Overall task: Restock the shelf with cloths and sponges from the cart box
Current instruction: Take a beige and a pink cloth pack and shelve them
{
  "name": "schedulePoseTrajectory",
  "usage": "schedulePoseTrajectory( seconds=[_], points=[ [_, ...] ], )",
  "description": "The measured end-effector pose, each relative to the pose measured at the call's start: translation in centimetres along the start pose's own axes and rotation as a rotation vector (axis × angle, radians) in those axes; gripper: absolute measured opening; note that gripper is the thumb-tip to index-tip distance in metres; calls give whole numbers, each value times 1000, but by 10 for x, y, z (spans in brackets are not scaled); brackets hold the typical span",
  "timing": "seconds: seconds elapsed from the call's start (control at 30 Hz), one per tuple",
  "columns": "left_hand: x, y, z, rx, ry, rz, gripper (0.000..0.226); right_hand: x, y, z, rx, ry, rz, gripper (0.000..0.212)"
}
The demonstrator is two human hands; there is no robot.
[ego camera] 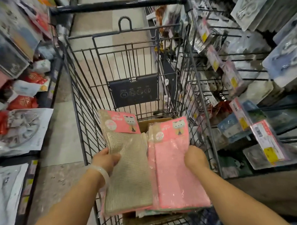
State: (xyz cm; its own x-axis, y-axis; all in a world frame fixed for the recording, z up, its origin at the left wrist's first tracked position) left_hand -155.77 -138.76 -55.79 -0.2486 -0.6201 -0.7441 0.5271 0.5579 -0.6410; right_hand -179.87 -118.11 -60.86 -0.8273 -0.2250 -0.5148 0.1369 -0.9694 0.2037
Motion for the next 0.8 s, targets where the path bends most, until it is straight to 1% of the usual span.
schedulePoseTrajectory(
  seconds=[0.03,0.13,0.2,0.27,0.33,0.47,0.53,0.67,0.8],
  points=[
    [-3,-1,0,-8,13,-16,25,-6,3,6,61,-17,25,30],
    [-20,-5,0,-57,88,-59,24,-29,14,20,410,-16,89,35],
    [-37,-9,1,-74,151,-113,25,-56,26,40,596,-36,182,27],
    [-59,-14,4,-102,215,-174,24,-88,32,63,737,-72,268,25],
    [-88,-18,11,-133,283,-232,21,-126,31,87,855,-109,328,14],
    [-140,-12,34,-168,402,-309,20,-205,8,114,976,-192,416,26],
    [-169,-1,45,-178,456,-332,23,-248,-15,116,1041,-233,424,26],
    [-227,24,54,-164,546,-363,22,-330,-71,111,1184,-316,386,31],
    [-282,41,39,-111,647,-376,23,-406,-131,118,1235,-428,346,35]
  ],
)
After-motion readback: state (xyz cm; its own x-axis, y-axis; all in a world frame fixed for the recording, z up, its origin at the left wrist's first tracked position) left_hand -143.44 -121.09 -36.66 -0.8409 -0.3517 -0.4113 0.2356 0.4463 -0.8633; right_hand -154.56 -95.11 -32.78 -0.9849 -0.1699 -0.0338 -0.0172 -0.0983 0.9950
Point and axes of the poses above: each hand's wrist, its own x-axis towards the middle knuckle, its own z-axis out of the back of the hand, y = z × x, the point moved 10 cm from there along x, towards the middle knuckle, and after that the axes turned 3 degrees about -y, right-handed, at the moved point
